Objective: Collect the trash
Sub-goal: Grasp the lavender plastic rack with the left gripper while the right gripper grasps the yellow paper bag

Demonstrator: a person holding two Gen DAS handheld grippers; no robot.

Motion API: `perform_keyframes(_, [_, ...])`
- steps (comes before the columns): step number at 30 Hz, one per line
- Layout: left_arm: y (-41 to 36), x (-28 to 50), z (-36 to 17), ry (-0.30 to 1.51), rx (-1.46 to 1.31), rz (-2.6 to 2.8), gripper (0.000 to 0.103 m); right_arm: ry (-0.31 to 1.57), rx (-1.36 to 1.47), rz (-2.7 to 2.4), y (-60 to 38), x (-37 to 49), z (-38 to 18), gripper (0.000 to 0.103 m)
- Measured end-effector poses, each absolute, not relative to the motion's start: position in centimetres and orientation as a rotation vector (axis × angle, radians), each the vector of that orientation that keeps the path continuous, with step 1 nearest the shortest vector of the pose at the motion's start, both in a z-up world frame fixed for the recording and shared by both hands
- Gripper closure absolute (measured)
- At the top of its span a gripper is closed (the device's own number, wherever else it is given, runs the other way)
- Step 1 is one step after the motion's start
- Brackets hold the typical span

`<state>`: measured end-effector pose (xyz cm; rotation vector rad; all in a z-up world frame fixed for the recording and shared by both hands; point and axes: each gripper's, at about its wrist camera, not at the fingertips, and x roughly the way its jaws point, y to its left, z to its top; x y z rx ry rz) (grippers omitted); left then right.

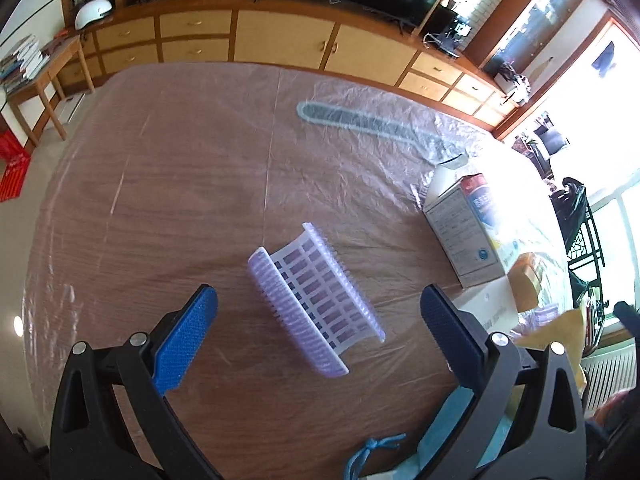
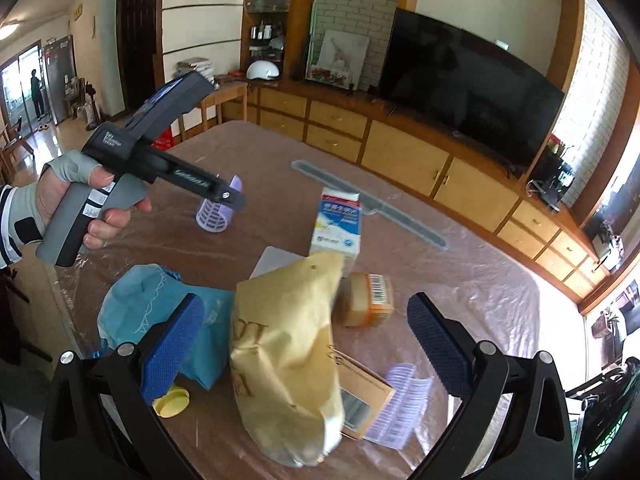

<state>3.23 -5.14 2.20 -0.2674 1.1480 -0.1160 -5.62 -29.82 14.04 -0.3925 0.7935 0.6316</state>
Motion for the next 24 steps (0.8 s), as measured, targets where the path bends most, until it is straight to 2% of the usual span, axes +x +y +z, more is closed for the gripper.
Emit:
perform_keyframes(4, [-5.6,3.8,1.5,1.158,-0.23,-0.091,0.009,0.842,-0.401,0.645,-28.9,-5.4,13.3,0.004])
perform_keyframes(5, [-5.6,4.0,1.4,1.162,-0.229,-0.092,0.015,0.862,-0.402,0.651,-28.7,-5.1,12.9,0.004])
perform_keyframes(7, [-5.5,4.1,1.1,1.151,-0.21,-0.088,0.019,0.903,-0.396,0.662,-28.4,-4.9,12.4,0.006])
perform_keyframes(8, [-5.5,4.1,1.0,1.148,-0.2,-0.09,0.024,0.928,-0.391,0.669,-28.1,-4.7,12.0,0.009])
perform_keyframes(13, [-5.6,3.9,1.2,1.14,-0.16,-0.123,0.052,1.04,-0.287,0.716,-28.1,-3.9,11.0,0.048])
perform_keyframes(14, [-5.6,3.7,1.3,1.14,-0.153,-0.126,0.057,1.055,-0.254,0.724,-28.3,-3.6,10.9,0.051])
perform_keyframes(16, [-5.4,3.4,1.4,1.139,-0.156,-0.15,0.058,1.067,-0.168,0.741,-29.1,-3.3,11.1,0.055])
perform_keyframes(24, [-4.5,2.1,2.3,1.095,-0.156,-0.179,0.059,0.979,-0.056,0.694,-31.2,-3.4,13.8,0.056])
